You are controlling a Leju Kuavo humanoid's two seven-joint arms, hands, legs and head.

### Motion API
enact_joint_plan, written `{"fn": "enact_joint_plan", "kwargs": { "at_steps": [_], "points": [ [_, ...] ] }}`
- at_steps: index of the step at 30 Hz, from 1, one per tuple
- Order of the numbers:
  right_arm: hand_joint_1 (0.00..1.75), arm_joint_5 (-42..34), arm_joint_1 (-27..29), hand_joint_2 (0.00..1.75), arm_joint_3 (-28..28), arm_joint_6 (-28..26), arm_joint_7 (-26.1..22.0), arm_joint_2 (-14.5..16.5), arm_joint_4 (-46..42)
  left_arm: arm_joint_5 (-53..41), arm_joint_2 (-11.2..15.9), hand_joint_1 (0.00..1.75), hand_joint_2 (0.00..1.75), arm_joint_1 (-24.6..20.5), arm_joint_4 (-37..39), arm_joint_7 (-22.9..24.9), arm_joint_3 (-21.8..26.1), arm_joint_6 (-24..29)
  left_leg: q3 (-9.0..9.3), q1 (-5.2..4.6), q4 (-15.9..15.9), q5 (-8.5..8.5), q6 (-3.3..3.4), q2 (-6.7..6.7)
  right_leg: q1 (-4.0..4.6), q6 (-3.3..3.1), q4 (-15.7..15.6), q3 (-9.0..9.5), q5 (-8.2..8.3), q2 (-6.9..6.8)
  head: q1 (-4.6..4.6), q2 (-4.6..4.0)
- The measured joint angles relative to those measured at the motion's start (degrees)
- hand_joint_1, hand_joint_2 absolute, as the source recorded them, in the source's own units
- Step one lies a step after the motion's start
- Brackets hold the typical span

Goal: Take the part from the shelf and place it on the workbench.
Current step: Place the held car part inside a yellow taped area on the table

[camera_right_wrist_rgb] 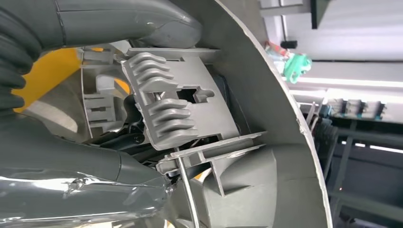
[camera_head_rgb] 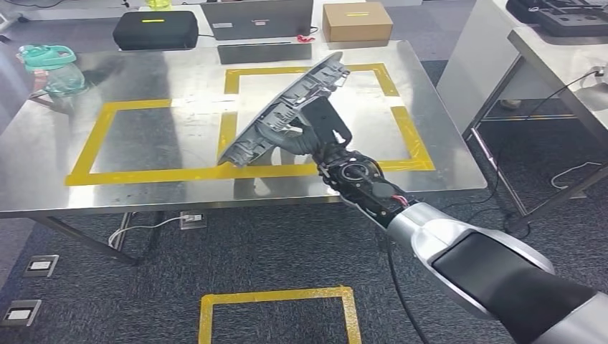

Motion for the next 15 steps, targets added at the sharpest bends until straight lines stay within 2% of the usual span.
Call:
{"fn": "enact_joint_plan", "kwargs": {
  "at_steps": [9, 15],
  "points": [
    [1.75, -1.82, -0.2, 1.75, -2.88, -2.71, -0.08, -1.02, 1.47, 0.21, 0.22, 0.0, 1.75, 0.07, 0.0, -0.33, -0.03, 0.07, 0.0, -0.01, 0.01, 0.0, 0.0, 0.02, 0.0, 0.0, 0.0, 0.0, 0.01, 0.0, 0.01, 0.0],
    [1.75, -2.23, -0.25, 1.75, -4.39, -6.63, 0.15, -2.42, 2.14, 0.23, 0.35, 0.0, 1.75, 0.12, 0.0, -0.8, -0.32, -0.12, 0.01, -0.02, 0.02, 0.0, 0.0, 0.02, -0.01, 0.0, 0.0, 0.0, 0.01, 0.0, 0.0, 0.0]
  ]
}}
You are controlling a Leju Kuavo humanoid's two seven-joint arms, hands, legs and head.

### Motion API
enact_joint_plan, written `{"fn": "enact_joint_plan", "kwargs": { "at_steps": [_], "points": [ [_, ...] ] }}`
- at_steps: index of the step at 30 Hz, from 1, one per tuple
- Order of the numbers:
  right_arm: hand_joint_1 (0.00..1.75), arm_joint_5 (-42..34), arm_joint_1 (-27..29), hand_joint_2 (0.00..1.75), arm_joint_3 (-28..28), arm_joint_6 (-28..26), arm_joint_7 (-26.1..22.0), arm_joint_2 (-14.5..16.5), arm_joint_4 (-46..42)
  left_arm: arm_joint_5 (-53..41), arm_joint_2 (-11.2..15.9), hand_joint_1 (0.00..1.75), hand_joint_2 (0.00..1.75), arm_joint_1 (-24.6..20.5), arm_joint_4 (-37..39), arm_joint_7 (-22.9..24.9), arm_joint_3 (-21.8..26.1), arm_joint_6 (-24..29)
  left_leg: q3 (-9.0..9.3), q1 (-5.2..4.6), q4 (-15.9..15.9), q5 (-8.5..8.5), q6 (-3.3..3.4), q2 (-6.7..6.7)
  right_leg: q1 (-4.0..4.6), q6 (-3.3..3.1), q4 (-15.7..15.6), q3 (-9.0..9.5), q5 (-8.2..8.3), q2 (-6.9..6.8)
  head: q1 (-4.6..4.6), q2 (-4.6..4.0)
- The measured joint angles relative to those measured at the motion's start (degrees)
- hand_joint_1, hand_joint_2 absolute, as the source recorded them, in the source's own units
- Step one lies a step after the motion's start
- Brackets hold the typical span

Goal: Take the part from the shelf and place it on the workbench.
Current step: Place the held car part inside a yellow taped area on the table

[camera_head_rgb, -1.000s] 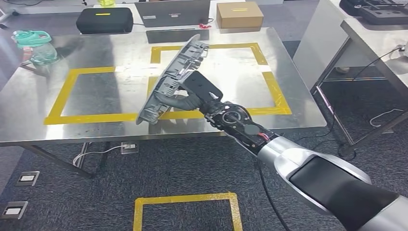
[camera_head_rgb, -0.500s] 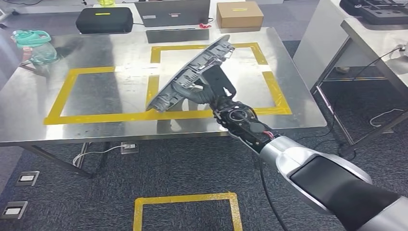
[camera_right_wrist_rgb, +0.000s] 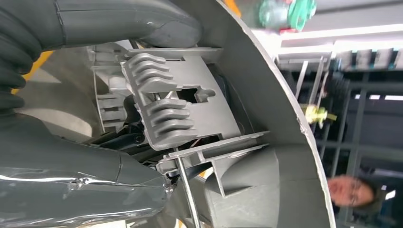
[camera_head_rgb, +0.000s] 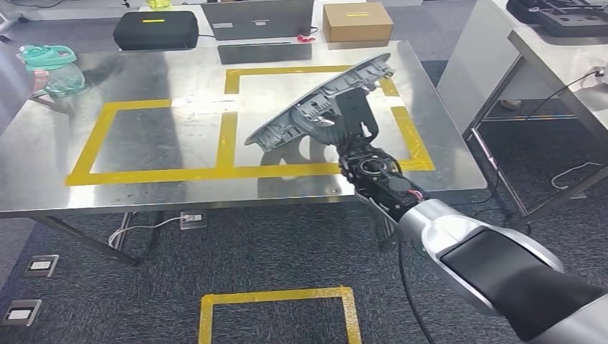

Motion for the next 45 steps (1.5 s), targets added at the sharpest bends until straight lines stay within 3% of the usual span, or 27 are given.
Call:
{"fn": "enact_joint_plan", "kwargs": {
  "at_steps": [10, 19, 23, 27, 45],
  "points": [
    [1.75, 0.26, 0.0, 1.75, -0.29, -1.72, 1.31, -1.34, 1.29, 0.61, 0.14, 0.0, 1.75, -0.01, 0.0, -0.89, -0.65, -0.74, 0.02, -0.01, 0.0, 0.0, 0.0, 0.02, -0.01, -0.01, 0.0, 0.01, 0.01, 0.05, 0.0, 0.01],
    [1.75, -0.06, 0.02, 1.75, -0.04, 0.16, 1.79, -1.35, 3.1, 0.68, 0.22, 0.0, 1.75, -0.01, 0.0, -1.12, -1.05, -1.58, 0.04, 0.0, -0.01, 0.0, 0.0, 0.02, 0.0, -0.02, 0.0, 0.03, 0.02, 0.05, -0.01, 0.01],
    [0.0, -0.16, 0.03, 1.75, 0.24, 1.09, 1.91, -1.35, 4.06, 0.82, 0.28, 0.0, 1.75, -0.01, 0.0, -1.41, -1.11, -1.87, 0.05, 0.0, 0.0, 0.01, 0.0, 0.02, 0.0, -0.02, 0.0, 0.04, 0.02, 0.05, -0.01, 0.0],
    [0.0, -0.15, 0.05, 1.75, 0.55, 1.29, 1.93, -1.35, 4.95, 0.77, 0.31, 0.0, 0.0, -0.01, 0.0, -1.96, -1.15, -1.98, 0.04, 0.0, 0.0, 0.01, 0.0, 0.02, 0.0, -0.01, 0.0, 0.03, 0.02, 0.05, 0.0, 0.0],
    [0.0, -0.63, 0.11, 1.75, 1.19, 4.07, 3.14, -1.43, 7.13, 1.76, 0.48, 0.0, 0.0, -0.01, 0.0, -2.05, -1.21, -1.38, 0.05, -0.01, 0.0, 0.0, 0.0, 0.02, -0.01, -0.01, 0.0, 0.03, 0.02, 0.05, 0.0, 0.0]
  ]
}}
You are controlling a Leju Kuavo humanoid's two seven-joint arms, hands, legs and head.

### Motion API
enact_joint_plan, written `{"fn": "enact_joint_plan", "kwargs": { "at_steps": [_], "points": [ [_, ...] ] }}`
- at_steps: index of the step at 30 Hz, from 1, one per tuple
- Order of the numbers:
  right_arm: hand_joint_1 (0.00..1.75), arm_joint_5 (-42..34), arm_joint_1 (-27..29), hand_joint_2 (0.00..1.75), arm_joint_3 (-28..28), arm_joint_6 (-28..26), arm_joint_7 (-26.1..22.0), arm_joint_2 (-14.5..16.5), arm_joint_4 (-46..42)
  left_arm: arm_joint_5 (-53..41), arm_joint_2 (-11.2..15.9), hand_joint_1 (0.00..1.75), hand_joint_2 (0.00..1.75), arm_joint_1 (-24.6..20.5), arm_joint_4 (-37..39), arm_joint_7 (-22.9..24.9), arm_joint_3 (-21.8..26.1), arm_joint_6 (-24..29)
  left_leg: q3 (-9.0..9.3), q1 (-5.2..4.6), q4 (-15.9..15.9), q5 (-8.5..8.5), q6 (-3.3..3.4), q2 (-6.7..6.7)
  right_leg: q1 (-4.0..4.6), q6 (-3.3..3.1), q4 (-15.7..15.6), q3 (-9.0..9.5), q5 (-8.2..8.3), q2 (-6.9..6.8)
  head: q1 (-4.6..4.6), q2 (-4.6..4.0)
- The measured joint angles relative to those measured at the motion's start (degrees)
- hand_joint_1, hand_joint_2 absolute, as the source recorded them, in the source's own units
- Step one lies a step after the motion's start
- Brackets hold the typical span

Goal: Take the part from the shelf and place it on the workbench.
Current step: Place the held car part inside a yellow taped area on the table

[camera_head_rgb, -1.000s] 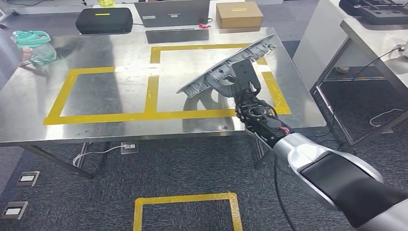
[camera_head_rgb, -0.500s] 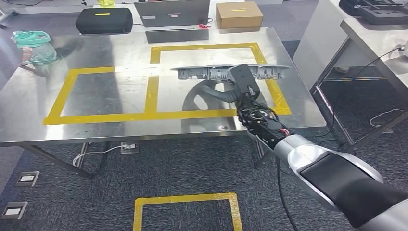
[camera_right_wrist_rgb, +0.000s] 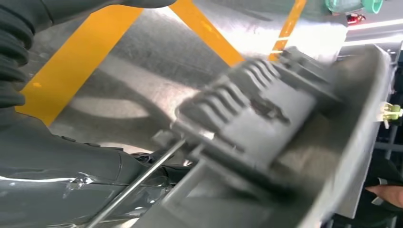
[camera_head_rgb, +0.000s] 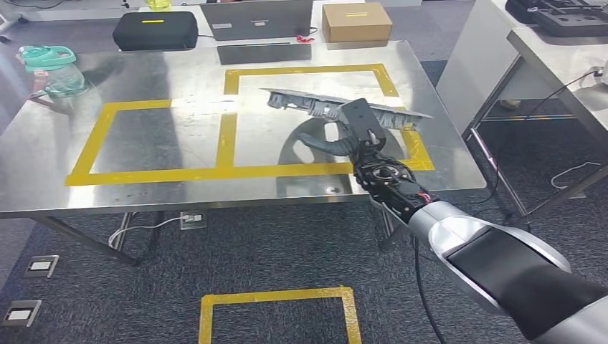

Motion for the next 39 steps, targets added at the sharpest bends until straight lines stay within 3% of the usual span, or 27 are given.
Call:
{"fn": "enact_joint_plan", "kwargs": {
  "at_steps": [8, 15, 20, 29, 35, 39],
  "points": [
    [0.0, 0.02, 0.01, 1.75, 0.39, 5.03, 2.84, -0.56, 0.45, -0.17, 0.13, 0.0, 0.0, 0.0, 0.0, -0.08, -0.16, 0.07, 0.0, 0.0, 0.0, 0.0, 0.0, 0.0, 0.0, 0.0, 0.0, 0.0, 0.0, 0.0, -0.01, 0.0],
    [0.0, 0.67, -0.05, 1.75, 1.66, 13.48, 7.65, -1.34, 0.83, -0.35, 0.34, 0.0, 0.0, -0.01, 0.0, -0.12, -1.03, -0.11, 0.0, 0.0, 0.0, 0.0, 0.0, 0.0, 0.0, 0.0, 0.0, 0.0, 0.0, 0.0, 0.01, 0.01],
    [0.0, 2.08, -0.29, 1.75, 3.59, 20.21, 15.01, -1.59, 1.3, -0.36, 0.51, 0.0, 0.0, -0.03, 0.0, 0.0, -1.37, -0.45, 0.0, 0.0, 0.0, 0.0, 0.0, 0.0, 0.0, 0.0, 0.0, 0.0, 0.0, 0.0, 0.0, 0.0],
    [0.0, 0.53, -0.92, 1.75, 6.67, 26.48, 26.75, -2.42, 2.26, -0.32, 0.62, 0.0, 0.0, -0.09, 0.0, 0.47, -1.92, -0.52, 0.0, 0.0, 0.0, 0.0, 0.0, 0.0, 0.0, 0.0, 0.0, 0.01, 0.0, 0.0, 0.0, 0.0],
    [0.0, -1.56, -2.57, 1.75, 8.54, 32.81, 38.66, -3.51, 2.31, -0.82, 0.68, 0.0, 0.0, -0.35, 0.0, 1.38, -2.74, -0.58, 0.03, -0.03, 0.01, 0.0, 0.0, 0.01, -0.03, 0.01, 0.0, 0.02, 0.01, 0.01, -0.02, 0.0],
    [0.0, -1.93, -3.64, 1.75, 10.07, 34.79, 42.16, -4.45, 1.69, -0.92, 0.68, 0.0, 0.0, -0.65, 0.0, 1.88, -3.19, -0.58, 0.08, -0.04, 0.0, 0.0, 0.0, 0.01, -0.04, 0.01, 0.0, 0.07, 0.01, 0.0, -0.04, 0.0]
  ]
}}
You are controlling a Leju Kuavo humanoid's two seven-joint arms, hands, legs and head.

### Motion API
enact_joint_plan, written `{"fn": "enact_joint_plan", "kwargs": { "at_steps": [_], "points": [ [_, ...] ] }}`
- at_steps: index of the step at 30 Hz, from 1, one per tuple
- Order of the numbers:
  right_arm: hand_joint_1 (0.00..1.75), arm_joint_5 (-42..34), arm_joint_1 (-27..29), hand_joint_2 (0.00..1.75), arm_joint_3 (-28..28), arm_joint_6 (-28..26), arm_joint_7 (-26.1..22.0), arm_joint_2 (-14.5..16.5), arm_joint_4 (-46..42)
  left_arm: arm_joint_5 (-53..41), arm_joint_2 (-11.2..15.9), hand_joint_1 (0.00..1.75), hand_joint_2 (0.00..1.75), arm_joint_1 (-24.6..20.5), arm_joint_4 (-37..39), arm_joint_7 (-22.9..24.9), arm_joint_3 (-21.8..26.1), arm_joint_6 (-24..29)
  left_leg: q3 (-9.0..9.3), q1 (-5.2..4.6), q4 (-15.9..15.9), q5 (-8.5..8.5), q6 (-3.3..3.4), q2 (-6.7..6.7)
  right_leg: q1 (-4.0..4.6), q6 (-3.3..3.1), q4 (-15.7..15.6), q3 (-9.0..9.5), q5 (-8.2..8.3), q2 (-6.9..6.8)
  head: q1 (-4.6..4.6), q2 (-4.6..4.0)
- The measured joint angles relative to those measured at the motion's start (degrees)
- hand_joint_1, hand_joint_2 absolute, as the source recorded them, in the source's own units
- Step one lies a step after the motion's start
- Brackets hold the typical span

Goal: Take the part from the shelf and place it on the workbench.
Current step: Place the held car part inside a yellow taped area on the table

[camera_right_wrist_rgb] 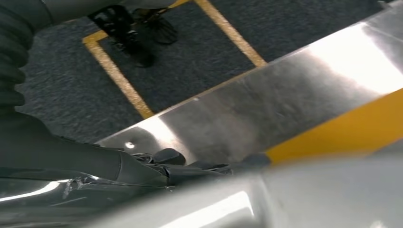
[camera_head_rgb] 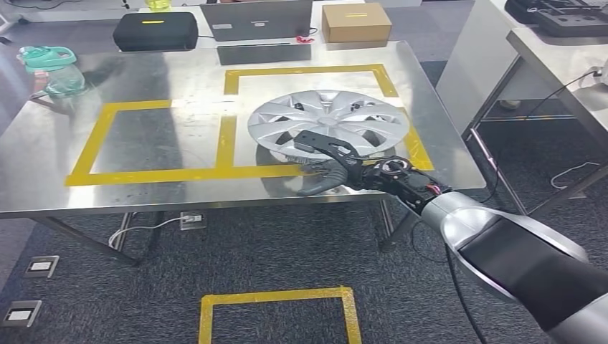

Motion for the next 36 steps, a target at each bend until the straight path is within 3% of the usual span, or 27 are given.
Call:
{"fn": "enact_joint_plan", "kwargs": {
  "at_steps": [11, 15, 17, 23, 33, 36],
  "points": [
    [0.0, -1.55, -0.66, 1.75, 3.52, 0.5, 1.53, -1.57, -2.1, 0.42, -0.02, 0.0, 0.0, -0.21, 0.0, 0.07, -1.04, 0.01, 0.02, 0.0, 0.0, 0.01, 0.0, 0.01, -0.01, 0.01, 0.0, 0.02, 0.01, 0.01, 0.01, 0.0],
    [0.0, -2.62, -0.7, 1.75, 4.9, -0.17, -0.22, -1.98, -3.37, 1.23, -0.02, 0.0, 0.0, -0.21, 0.0, -0.16, -1.09, 0.05, 0.02, 0.0, 0.0, 0.01, 0.0, 0.0, -0.01, 0.01, 0.0, 0.02, 0.01, 0.01, 0.02, 0.0],
    [0.0, -2.78, -0.7, 1.75, 5.38, -2.19, -4.13, -2.16, -4.21, 1.75, -0.02, 0.0, 0.0, -0.13, 0.0, -0.6, -1.09, 0.09, 0.02, -0.01, 0.0, 0.01, 0.0, 0.0, -0.01, 0.01, 0.0, 0.02, 0.01, 0.01, 0.03, 0.0],
    [0.0, -3.96, -0.33, 1.75, 4.55, -8.89, -24.54, -2.62, -7.44, 3.0, -0.06, 0.0, 0.0, 0.21, 0.0, -1.71, -1.09, 0.35, 0.03, -0.01, 0.0, 0.01, 0.0, 0.01, -0.02, 0.02, 0.0, 0.02, 0.01, 0.02, 0.04, 0.0],
    [0.0, -7.0, 2.64, 1.75, -0.13, -9.38, -36.81, -3.17, -11.86, 3.24, -0.15, 0.0, 0.0, 0.27, 0.0, -1.9, -1.09, 0.52, 0.03, -0.02, 0.0, 0.01, 0.0, 0.01, -0.02, 0.02, 0.0, 0.03, 0.01, 0.01, 0.04, 0.0],
    [0.0, -7.52, 3.43, 0.44, -1.76, -9.64, -37.84, -3.17, -12.77, 3.4, -0.16, 0.0, 0.0, 0.27, 0.0, -1.96, -1.09, 0.54, 0.03, -0.02, 0.0, 0.01, 0.0, 0.01, -0.03, 0.02, 0.0, 0.03, 0.01, 0.02, 0.04, 0.0]
  ]
}}
